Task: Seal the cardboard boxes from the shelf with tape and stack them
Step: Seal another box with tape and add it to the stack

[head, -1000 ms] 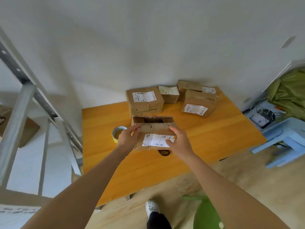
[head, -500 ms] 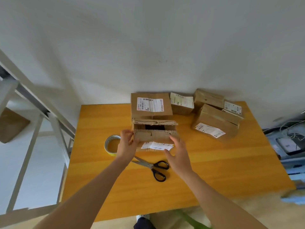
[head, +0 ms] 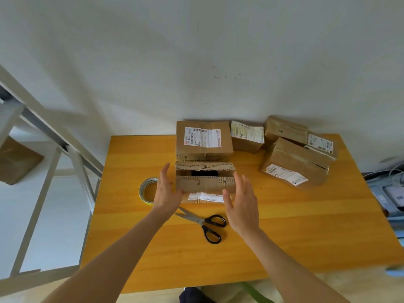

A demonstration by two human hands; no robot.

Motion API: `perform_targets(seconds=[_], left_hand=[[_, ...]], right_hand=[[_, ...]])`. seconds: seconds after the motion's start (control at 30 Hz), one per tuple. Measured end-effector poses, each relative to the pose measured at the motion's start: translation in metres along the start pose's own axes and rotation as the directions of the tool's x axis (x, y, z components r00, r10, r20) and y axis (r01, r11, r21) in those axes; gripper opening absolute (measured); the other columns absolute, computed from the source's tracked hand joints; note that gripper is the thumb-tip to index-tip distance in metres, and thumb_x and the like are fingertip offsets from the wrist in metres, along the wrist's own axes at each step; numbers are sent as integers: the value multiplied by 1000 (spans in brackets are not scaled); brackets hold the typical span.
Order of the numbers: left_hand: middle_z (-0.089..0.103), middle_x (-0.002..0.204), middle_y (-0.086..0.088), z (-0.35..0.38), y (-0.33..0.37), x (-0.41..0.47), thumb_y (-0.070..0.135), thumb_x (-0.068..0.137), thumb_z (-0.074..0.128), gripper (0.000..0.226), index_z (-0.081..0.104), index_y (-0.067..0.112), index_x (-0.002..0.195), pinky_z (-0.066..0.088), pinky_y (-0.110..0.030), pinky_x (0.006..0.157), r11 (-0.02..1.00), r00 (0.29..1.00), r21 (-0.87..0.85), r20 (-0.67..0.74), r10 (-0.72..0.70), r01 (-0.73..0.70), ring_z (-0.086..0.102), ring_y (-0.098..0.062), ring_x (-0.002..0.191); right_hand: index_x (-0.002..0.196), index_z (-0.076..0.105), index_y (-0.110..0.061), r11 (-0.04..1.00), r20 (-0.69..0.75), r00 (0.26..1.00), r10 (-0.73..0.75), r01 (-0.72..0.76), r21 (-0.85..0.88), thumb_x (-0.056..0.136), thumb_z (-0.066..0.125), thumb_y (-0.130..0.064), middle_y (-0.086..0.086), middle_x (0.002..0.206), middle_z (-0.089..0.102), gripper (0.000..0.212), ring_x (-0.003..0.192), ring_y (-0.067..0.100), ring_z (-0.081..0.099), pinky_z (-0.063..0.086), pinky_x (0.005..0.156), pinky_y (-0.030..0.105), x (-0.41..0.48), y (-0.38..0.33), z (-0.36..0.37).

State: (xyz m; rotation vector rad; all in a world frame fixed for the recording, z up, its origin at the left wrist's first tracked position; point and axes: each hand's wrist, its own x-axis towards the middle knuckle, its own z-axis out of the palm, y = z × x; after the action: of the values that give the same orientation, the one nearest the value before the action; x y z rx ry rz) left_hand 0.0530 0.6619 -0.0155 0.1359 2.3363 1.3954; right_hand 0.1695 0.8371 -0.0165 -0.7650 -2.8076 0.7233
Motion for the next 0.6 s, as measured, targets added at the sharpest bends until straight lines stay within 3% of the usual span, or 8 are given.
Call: perform_targets(seconds=[0.07,0.1,0.13,0.2,0.27,0.33,0.43,0.6], left_hand=[[-1,160,3,1,3,1,6,90,49,79,8,37,149,46,-38,93,960,987,230,0,164,-159,26,-28,140],[-10,160,5,3,3,3,11,91,48,78,4,37,150,37,-44,106,902,964,347,28,265,-258,10,-27,146],[-16,159,5,5,2,5,19,95,45,74,0,36,151,20,-46,117,822,935,455,82,346,-344,-5,-22,147],[-22,157,5,11,2,10,40,101,29,62,-9,34,150,-7,-41,118,649,895,628,205,395,-430,-25,-13,143],[-22,156,6,16,-1,13,49,100,13,58,-13,31,148,-16,-37,116,526,891,729,273,362,-437,-29,-12,141],[-19,157,8,21,-7,14,50,99,6,56,-16,31,147,-16,-36,116,465,898,777,293,328,-424,-27,-12,142],[-18,157,9,24,-14,15,52,96,-3,57,-17,31,147,-14,-36,117,423,900,804,302,315,-418,-25,-13,142],[-19,156,7,21,-16,20,52,94,-7,60,-15,27,148,-10,-34,119,421,885,786,337,322,-452,-25,-13,142]], right_hand=[[154,21,-18,993,-12,995,-98,97,-64,102,37,-43,8,162,16,60,148,24,18,27,117,42,12,-2,-2],[155,19,-18,982,14,987,-158,158,-106,103,35,-43,7,163,12,60,150,23,13,22,119,41,20,-3,-2],[156,15,-18,965,55,976,-210,215,-146,103,33,-44,5,164,7,62,150,21,7,16,121,40,27,-4,-2],[156,5,-22,926,154,949,-276,306,-222,103,27,-49,1,163,-3,64,150,17,-3,3,122,38,39,-3,1],[156,2,-22,892,232,929,-290,350,-287,103,23,-51,0,163,-5,64,150,17,-7,-4,122,38,45,1,6],[156,6,-20,869,277,916,-291,374,-324,103,21,-52,2,164,1,64,150,18,-3,-6,121,38,47,6,11],[156,8,-19,873,301,907,-295,384,-300,101,11,-54,2,163,0,65,150,18,-3,-5,122,38,47,11,18],[151,-7,-22,879,313,905,-290,381,-286,95,-6,-58,-1,161,-12,67,148,17,-15,-6,121,39,47,14,25]])
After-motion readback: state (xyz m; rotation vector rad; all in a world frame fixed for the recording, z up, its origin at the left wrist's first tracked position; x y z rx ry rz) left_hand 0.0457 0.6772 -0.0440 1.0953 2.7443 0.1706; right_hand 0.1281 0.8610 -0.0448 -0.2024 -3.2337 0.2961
